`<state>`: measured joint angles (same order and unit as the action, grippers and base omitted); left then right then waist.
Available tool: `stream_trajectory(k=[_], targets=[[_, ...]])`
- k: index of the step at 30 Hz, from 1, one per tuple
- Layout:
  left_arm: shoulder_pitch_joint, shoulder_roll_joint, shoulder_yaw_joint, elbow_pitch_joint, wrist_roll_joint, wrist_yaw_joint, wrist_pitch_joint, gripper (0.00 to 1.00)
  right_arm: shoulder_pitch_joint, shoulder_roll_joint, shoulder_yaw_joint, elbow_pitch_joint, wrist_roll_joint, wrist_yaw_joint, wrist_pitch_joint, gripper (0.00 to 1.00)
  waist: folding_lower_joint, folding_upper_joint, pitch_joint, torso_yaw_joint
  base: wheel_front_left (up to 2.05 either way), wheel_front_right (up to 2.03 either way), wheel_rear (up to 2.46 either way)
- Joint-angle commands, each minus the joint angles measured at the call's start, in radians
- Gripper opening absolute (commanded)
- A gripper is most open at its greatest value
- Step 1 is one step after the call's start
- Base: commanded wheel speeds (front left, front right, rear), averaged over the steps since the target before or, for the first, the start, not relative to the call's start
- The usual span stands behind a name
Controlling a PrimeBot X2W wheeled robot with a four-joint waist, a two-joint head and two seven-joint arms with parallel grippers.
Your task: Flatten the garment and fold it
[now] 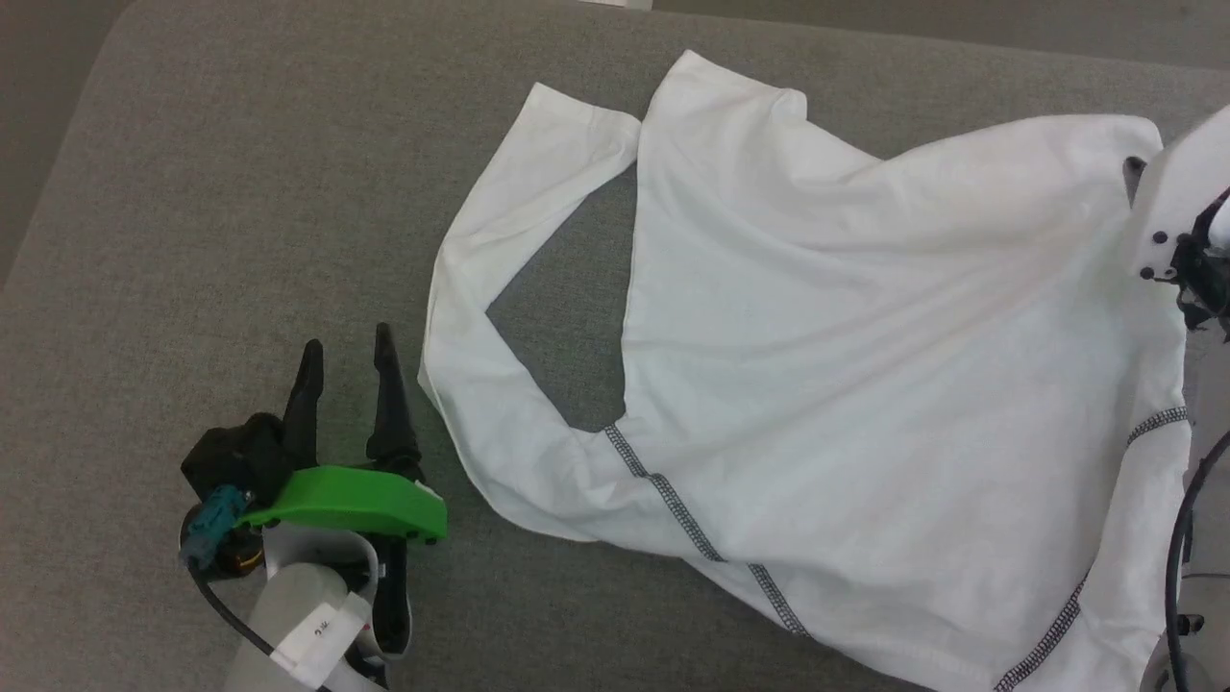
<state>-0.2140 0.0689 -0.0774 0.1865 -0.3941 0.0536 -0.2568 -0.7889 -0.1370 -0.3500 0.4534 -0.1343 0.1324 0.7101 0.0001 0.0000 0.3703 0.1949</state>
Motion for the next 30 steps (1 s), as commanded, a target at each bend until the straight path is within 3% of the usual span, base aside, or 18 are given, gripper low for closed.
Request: stream_trajectory(k=[1, 3, 8, 14, 20, 25, 30], targets=[[-0.003, -0.003, 0.005, 0.002, 0.012, -0.006, -0.005, 1.0, -0.011, 0.004, -0.005, -0.014, 0.028, -0.002, -0.04, 1.0, -0.0001, 0.0, -0.018, -0.007, 0.0, 0.0, 0.0], [0.007, -0.004, 0.016, 0.003, 0.022, -0.01, -0.005, 1.0, 0.036, 0.012, 0.0, -0.089, 0.13, -0.002, -0.168, 1.0, -0.0001, 0.0, -0.058, -0.028, 0.0, 0.0, 0.0], [0.027, -0.002, 0.016, 0.009, 0.032, -0.015, -0.005, 1.0, 0.199, 0.034, 0.028, -0.254, 0.294, -0.002, -0.326, 1.0, -0.0001, 0.0, -0.119, -0.061, 0.0, 0.0, 0.0], [0.049, 0.001, 0.005, 0.019, 0.035, -0.02, -0.003, 1.0, 0.477, 0.079, -0.004, -0.435, 0.405, -0.002, -0.412, 1.0, -0.0001, 0.0, -0.167, -0.091, 0.0, 0.0, 0.0], [0.038, 0.006, -0.017, 0.013, 0.015, -0.043, 0.045, 1.0, 0.675, 0.086, 0.017, -0.483, 0.549, -0.002, -0.435, 1.0, -0.0001, 0.0, -0.185, -0.133, 0.0, 0.0, 0.0], [-0.166, 0.024, -0.072, 0.031, 0.018, -0.039, 0.3, 1.0, 0.705, 0.087, 0.042, -0.516, 0.574, -0.002, -0.438, 1.0, -0.0001, 0.0, -0.168, -0.183, 0.0, 0.0, 0.0], [-0.288, 0.036, -0.158, 0.135, 0.008, -0.01, 0.75, 1.0, 0.68, 0.087, 0.08, -0.523, 0.578, -0.002, -0.436, 1.0, -0.0001, 0.0, -0.142, -0.252, 0.0, 0.0, 0.0]])
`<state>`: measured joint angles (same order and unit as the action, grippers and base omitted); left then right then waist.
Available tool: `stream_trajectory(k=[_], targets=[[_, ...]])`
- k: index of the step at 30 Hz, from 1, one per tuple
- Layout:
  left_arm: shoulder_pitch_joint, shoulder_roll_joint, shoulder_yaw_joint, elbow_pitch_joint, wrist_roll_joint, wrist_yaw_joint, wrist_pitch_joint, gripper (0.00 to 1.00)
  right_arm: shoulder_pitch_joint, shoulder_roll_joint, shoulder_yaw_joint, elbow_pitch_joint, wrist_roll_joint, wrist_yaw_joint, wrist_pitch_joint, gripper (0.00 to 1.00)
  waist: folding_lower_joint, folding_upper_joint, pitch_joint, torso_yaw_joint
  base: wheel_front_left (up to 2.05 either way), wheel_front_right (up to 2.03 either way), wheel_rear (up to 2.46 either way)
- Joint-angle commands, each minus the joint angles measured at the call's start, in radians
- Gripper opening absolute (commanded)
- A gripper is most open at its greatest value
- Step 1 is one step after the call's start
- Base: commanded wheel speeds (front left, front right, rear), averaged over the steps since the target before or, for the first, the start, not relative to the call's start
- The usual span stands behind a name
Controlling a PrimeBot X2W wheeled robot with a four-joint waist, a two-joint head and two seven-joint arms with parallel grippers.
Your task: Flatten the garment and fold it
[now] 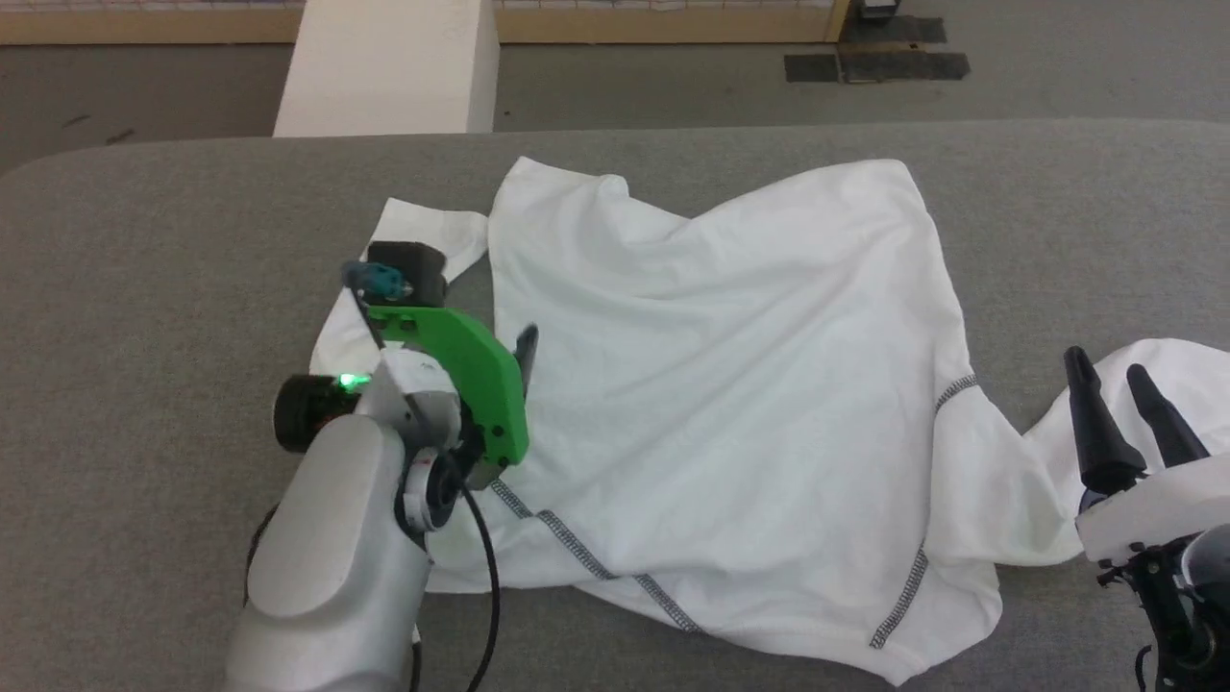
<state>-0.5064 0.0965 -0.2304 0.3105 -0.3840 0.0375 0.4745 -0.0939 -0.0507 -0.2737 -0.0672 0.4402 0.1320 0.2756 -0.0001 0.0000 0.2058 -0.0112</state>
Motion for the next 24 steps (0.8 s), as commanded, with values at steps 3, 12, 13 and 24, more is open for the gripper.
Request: stream_trajectory(k=[3, 12, 13, 24], targets=[[0.0, 0.035, -0.04, 0.025, 0.015, 0.025, 0.18, 1.0, -0.015, 0.0, 0.003, 0.007, 0.01, -0.001, -0.013, 1.0, 0.0001, 0.0, 0.04, -0.074, 0.0, 0.0, 0.0], [0.046, 0.053, -0.046, 0.088, 0.0, 0.035, 0.227, 0.0, -0.006, 0.0, -0.007, 0.019, 0.024, -0.001, -0.046, 1.0, 0.0001, 0.0, 0.087, -0.107, 0.0, 0.0, 0.0], [0.044, 0.051, -0.042, 0.092, -0.006, 0.033, 0.217, 0.0, -0.009, 0.0, -0.006, 0.02, 0.025, -0.001, -0.048, 1.0, 0.0001, 0.0, 0.092, -0.107, 0.0, 0.0, 0.0], [-0.237, 0.138, 0.095, 0.181, 0.021, 0.083, -0.084, 0.0, -0.044, 0.0, 0.046, 0.049, 0.049, -0.001, -0.074, 1.0, 0.0001, 0.0, 0.155, -0.132, 0.0, 0.0, 0.0]])
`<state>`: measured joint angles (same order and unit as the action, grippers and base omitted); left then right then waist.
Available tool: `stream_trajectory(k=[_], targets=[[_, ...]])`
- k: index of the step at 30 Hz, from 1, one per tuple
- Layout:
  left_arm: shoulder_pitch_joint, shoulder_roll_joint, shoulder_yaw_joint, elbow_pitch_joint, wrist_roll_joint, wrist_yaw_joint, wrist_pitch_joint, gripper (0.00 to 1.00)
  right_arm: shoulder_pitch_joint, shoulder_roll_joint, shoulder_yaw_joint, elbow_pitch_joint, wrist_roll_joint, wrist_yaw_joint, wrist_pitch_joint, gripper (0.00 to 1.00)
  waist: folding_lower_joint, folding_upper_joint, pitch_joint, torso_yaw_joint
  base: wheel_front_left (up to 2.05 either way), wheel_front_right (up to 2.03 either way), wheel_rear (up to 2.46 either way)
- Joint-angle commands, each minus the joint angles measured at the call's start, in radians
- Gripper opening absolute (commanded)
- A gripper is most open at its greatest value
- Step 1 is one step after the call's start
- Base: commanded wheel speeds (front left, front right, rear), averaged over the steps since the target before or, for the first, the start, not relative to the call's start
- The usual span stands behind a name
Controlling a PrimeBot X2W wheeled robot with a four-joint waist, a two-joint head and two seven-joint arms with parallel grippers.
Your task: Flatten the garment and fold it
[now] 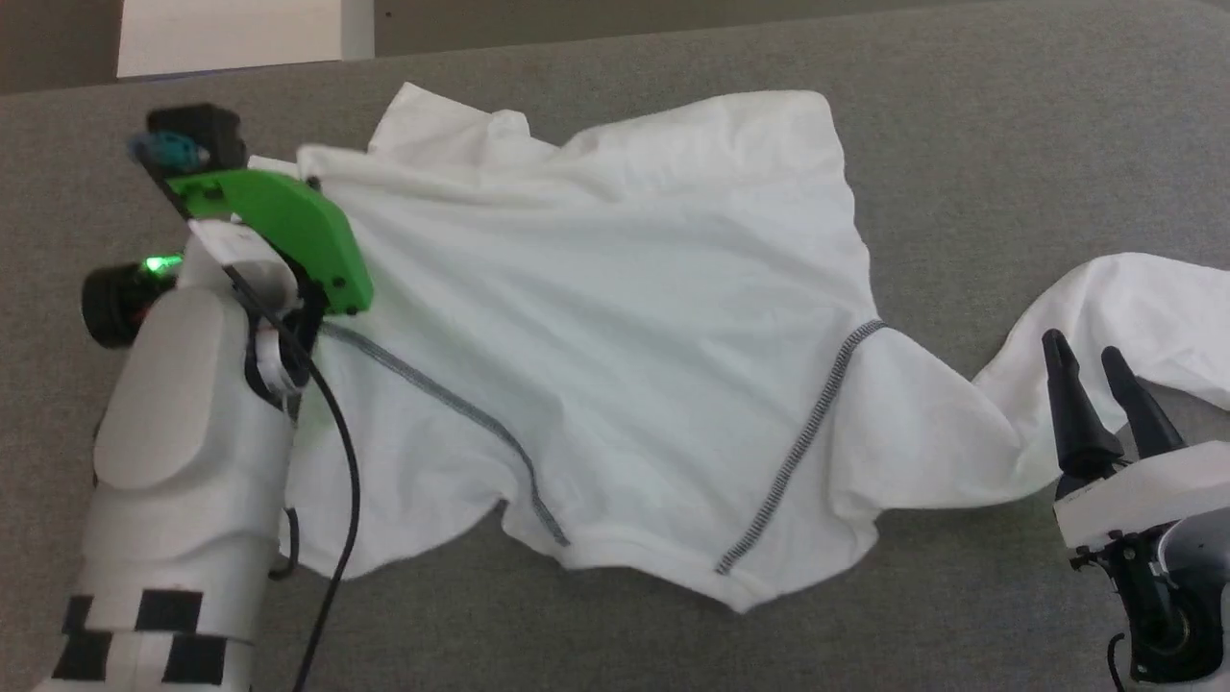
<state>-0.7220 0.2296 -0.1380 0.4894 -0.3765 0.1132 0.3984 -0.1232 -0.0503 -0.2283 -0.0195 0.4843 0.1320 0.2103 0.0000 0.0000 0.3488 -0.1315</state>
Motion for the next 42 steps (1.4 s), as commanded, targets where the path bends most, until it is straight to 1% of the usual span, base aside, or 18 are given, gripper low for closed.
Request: stream_trajectory(k=[1, 5, 7, 8, 9, 12, 17, 19, 22, 25, 28, 29, 32, 34, 37, 40, 42], targets=[[-0.049, 0.009, 0.005, 0.015, 0.018, 0.01, -0.024, 0.0, -0.017, 0.0, 0.003, 0.003, 0.005, -0.001, -0.01, 1.0, 0.0, 0.0, 0.017, -0.017, 0.0, 0.0, 0.0], [-0.125, 0.013, -0.005, 0.067, 0.034, 0.006, -0.064, 0.0, -0.025, 0.0, 0.005, 0.005, 0.003, -0.001, -0.015, 1.0, 0.0, 0.0, 0.034, -0.03, 0.0, 0.0, 0.0], [-0.144, 0.007, -0.019, 0.104, 0.038, -0.002, -0.063, 0.0, -0.027, 0.0, 0.008, 0.008, 0.003, -0.001, -0.016, 1.0, 0.0, 0.0, 0.037, -0.033, 0.0, 0.0, 0.0], [-0.15, 0.003, -0.023, 0.121, 0.038, -0.004, -0.062, 0.15, -0.028, 0.0, 0.009, 0.009, 0.003, -0.001, -0.017, 1.0, 0.0, 0.0, 0.037, -0.033, 0.0, 0.0, 0.0], [-0.155, 0.0, -0.027, 0.139, 0.036, -0.01, -0.061, 1.0, -0.029, 0.0, 0.011, 0.011, 0.003, -0.001, -0.017, 1.0, 0.0, 0.0, 0.037, -0.034, 0.0, 0.0, 0.0], [-0.16, -0.012, -0.014, 0.154, 0.016, -0.023, -0.114, 1.0, -0.029, 0.0, 0.013, 0.016, 0.003, -0.001, -0.018, 1.0, 0.0, 0.0, 0.027, -0.029, 0.0, 0.0, 0.0], [-0.109, -0.035, 0.042, 0.07, -0.039, -0.058, -0.326, 1.0, -0.017, 0.0, 0.014, 0.02, 0.001, -0.001, -0.018, 1.0, 0.0, 0.0, -0.015, 0.001, 0.0, 0.0, 0.0], [-0.052, -0.037, 0.042, 0.016, -0.044, -0.087, -0.403, 1.0, -0.007, 0.0, 0.013, 0.022, 0.003, -0.001, -0.018, 1.0, 0.0, 0.0, -0.036, 0.018, 0.0, 0.0, 0.0], [0.08, -0.042, 0.042, -0.079, -0.05, -0.119, -0.512, 1.0, 0.013, 0.0, 0.014, 0.024, 0.003, -0.001, -0.016, 1.0, 0.0, 0.0, -0.073, 0.042, 0.0, 0.0, 0.0], [0.245, -0.04, 0.034, -0.17, -0.042, -0.132, -0.59, 1.0, 0.036, 0.0, 0.021, 0.022, 0.003, -0.001, -0.005, 1.0, 0.0, 0.0, -0.107, 0.056, 0.0, 0.0, 0.0], [0.407, -0.049, 0.031, -0.248, -0.03, -0.117, -0.626, 1.0, 0.066, 0.0, 0.025, 0.012, -0.013, -0.001, 0.027, 1.0, 0.0, 0.0, -0.131, 0.068, 0.0, 0.0, 0.0], [0.436, -0.052, 0.033, -0.263, -0.029, -0.111, -0.63, 1.0, 0.072, 0.0, 0.026, 0.009, -0.015, -0.001, 0.035, 1.0, 0.0, 0.0, -0.135, 0.069, 0.0, 0.0, 0.0], [0.56, -0.071, 0.053, -0.308, -0.032, -0.073, -0.643, 1.0, 0.109, 0.0, 0.036, -0.013, -0.038, -0.001, 0.092, 1.0, 0.0, 0.0, -0.157, 0.074, 0.0, 0.0, 0.0], [0.61, -0.095, 0.056, -0.335, -0.039, -0.056, -0.647, 1.0, 0.138, 0.0, 0.04, -0.031, -0.084, -0.001, 0.149, 1.0, 0.0, 0.0, -0.163, 0.078, 0.0, 0.0, 0.0], [0.655, -0.118, 0.036, -0.36, -0.044, -0.049, -0.647, 1.0, 0.19, 0.0, 0.077, -0.069, -0.142, -0.001, 0.289, 1.0, 0.0, 0.0, -0.169, 0.088, 0.0, 0.0, 0.0], [0.67, -0.125, 0.015, -0.37, -0.042, -0.045, -0.633, 1.0, 0.236, 0.0, 0.162, -0.131, -0.157, -0.001, 0.446, 1.0, 0.0, 0.0, -0.167, 0.096, 0.0, 0.0, 0.0], [0.667, -0.124, 0.007, -0.374, -0.038, -0.043, -0.624, 1.0, 0.242, 0.0, 0.203, -0.161, -0.145, -0.001, 0.504, 1.0, 0.0, 0.0, -0.164, 0.1, 0.0, 0.0, 0.0]])
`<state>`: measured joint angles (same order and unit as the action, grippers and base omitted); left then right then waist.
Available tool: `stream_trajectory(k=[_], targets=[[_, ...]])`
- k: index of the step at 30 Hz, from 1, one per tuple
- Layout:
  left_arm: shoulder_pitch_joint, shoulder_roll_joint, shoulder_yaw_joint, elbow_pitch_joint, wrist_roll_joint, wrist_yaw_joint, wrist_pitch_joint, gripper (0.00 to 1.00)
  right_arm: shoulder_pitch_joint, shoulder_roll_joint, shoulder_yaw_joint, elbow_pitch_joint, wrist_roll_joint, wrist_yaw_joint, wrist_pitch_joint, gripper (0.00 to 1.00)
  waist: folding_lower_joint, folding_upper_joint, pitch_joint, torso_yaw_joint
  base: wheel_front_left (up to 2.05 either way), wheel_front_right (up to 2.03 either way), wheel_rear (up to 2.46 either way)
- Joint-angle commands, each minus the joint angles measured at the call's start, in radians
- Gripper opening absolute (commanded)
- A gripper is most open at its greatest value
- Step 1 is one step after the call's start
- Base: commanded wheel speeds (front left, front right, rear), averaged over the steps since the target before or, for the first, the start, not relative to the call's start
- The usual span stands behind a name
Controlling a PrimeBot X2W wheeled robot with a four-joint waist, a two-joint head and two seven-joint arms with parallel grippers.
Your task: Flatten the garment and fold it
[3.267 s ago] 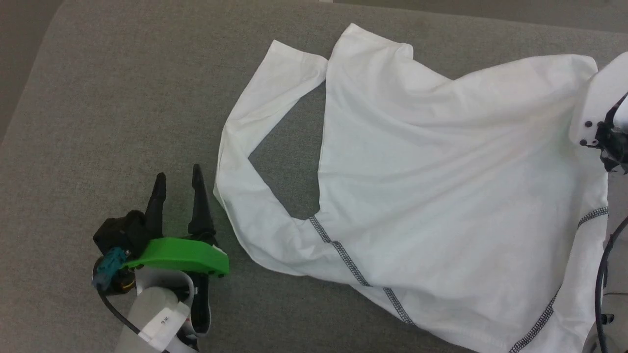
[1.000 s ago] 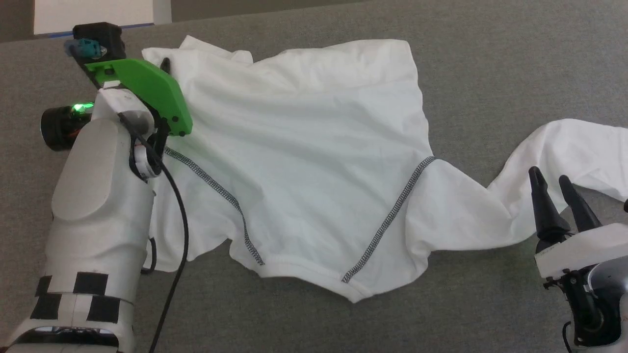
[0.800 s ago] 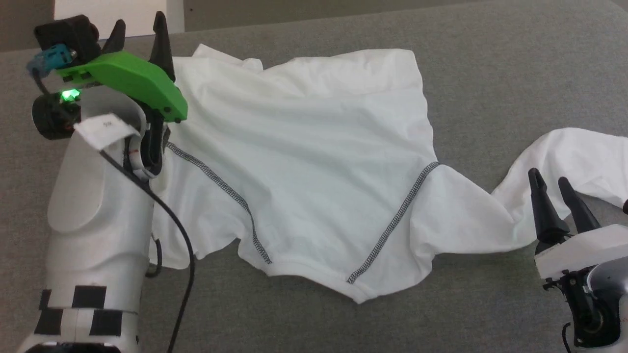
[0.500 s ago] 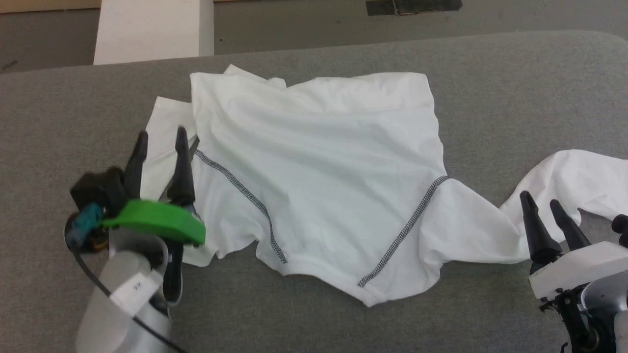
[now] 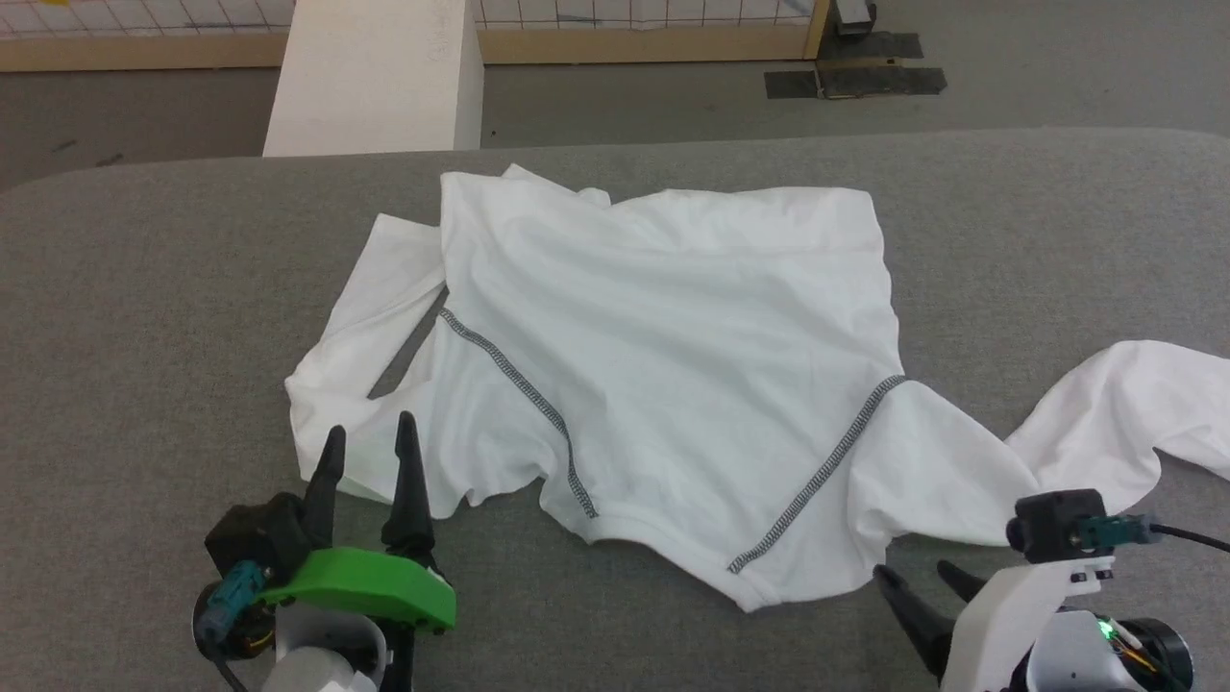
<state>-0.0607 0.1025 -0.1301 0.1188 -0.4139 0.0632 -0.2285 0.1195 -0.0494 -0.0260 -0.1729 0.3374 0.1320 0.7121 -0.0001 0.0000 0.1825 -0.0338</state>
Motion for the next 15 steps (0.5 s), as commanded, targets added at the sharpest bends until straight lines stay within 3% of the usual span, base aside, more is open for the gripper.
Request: stream_trajectory(k=[1, 14, 15], targets=[[0.003, 0.004, -0.004, -0.006, 0.0, 0.007, 0.007, 1.0, -0.006, -0.001, 0.012, -0.015, -0.003, -0.001, 0.017, 1.0, 0.0001, 0.0, 0.006, 0.004, 0.0, 0.0, 0.0], [-0.03, 0.013, -0.019, -0.016, 0.001, 0.009, 0.023, 1.0, -0.182, -0.001, 0.049, 0.128, -0.046, -0.001, -0.008, 1.0, 0.0001, 0.0, 0.045, 0.024, 0.0, 0.0, 0.0], [-0.03, 0.013, -0.019, -0.017, 0.001, 0.01, 0.022, 1.0, -0.187, -0.001, 0.048, 0.138, -0.045, -0.001, -0.014, 0.44, 0.0001, 0.0, 0.048, 0.025, 0.0, 0.0, 0.0]])
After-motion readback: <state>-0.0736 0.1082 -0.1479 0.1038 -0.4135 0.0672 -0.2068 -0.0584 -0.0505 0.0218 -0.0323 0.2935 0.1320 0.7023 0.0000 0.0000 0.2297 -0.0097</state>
